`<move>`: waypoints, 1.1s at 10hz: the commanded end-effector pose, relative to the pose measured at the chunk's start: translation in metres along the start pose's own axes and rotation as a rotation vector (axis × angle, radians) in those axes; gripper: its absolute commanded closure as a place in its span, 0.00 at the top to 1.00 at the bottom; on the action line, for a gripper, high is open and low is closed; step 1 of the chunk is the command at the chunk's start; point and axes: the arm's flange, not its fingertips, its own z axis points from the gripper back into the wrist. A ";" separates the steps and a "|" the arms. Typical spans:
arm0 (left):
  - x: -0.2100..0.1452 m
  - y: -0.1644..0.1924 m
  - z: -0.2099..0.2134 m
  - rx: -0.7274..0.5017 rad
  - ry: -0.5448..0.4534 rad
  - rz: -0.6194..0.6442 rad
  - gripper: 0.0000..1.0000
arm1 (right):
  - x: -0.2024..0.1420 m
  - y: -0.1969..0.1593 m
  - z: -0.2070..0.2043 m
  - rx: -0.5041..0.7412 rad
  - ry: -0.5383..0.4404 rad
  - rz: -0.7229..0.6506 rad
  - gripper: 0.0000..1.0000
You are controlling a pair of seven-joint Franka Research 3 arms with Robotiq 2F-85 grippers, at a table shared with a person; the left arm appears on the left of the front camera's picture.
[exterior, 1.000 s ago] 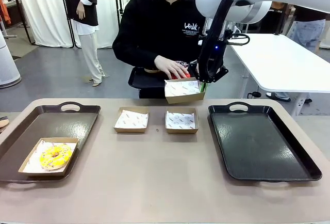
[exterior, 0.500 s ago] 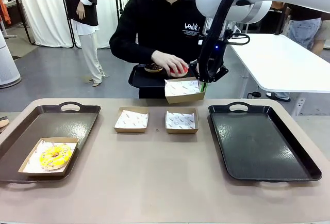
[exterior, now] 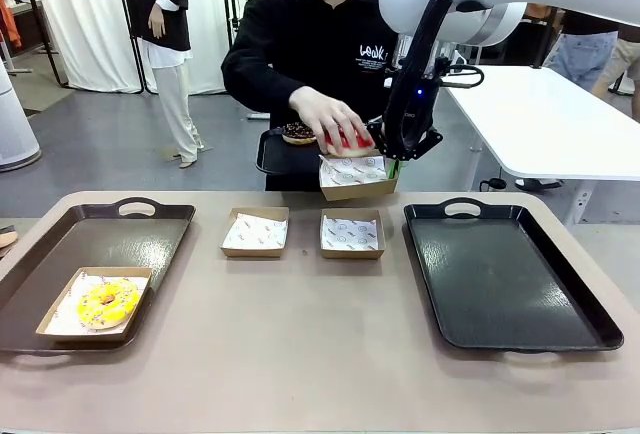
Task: Individually package the donuts and arrange them on the tray.
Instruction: Place the picked Paper togo box on the Handle tray while simultaneously picking up another Paper togo box from the table with the other hand.
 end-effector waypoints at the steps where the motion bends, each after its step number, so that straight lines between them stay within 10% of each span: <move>1: 0.000 0.000 0.002 -0.014 -0.001 -0.006 1.00 | -0.001 -0.001 0.000 -0.001 -0.002 0.001 0.00; 11: 0.000 0.000 0.002 -0.014 -0.001 -0.006 1.00 | -0.001 -0.001 0.000 -0.001 -0.002 0.001 0.00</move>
